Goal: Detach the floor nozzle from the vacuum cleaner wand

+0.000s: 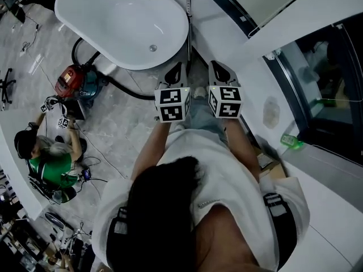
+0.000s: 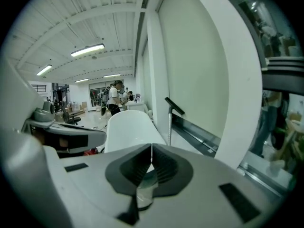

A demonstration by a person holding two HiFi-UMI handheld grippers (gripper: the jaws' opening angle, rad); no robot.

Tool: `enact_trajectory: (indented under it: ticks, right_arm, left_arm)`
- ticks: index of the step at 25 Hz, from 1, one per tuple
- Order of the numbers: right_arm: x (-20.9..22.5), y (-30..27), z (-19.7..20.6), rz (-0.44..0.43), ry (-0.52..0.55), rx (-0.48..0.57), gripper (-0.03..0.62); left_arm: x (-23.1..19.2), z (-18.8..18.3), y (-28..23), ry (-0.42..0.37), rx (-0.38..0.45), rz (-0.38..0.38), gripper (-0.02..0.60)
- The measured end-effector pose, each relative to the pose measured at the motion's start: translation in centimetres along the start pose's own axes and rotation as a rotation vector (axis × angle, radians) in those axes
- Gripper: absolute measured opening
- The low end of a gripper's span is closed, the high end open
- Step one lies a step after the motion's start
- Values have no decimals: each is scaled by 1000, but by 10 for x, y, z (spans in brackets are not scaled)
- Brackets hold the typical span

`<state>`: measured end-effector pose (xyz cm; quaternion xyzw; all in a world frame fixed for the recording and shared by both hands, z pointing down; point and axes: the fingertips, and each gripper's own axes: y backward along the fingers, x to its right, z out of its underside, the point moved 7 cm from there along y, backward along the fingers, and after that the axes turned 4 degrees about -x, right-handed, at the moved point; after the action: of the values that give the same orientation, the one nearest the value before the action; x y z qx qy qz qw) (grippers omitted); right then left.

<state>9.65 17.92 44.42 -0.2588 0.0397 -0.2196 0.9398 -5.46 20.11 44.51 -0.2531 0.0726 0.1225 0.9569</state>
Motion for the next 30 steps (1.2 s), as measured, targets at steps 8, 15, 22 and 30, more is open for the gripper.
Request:
enact_trajectory:
  ticks: [8,15,22,30]
  right_arm:
    - [46,-47,-39,-38,21,-23,15]
    - [80,-82,-68,-83,68,-18,15]
    - [115,-115,-84,-127,83,-22,15]
    - [135,-132,-96,-160,89,-34,15]
  left_arm:
    - [9,-38,-57,16,1,-18,-3]
    - [14,-66,-103,41,8,-65,-3]
    - [24,-87,-149,43,10,-101,-3]
    - [32,-100,-170,58,11,-130,-3]
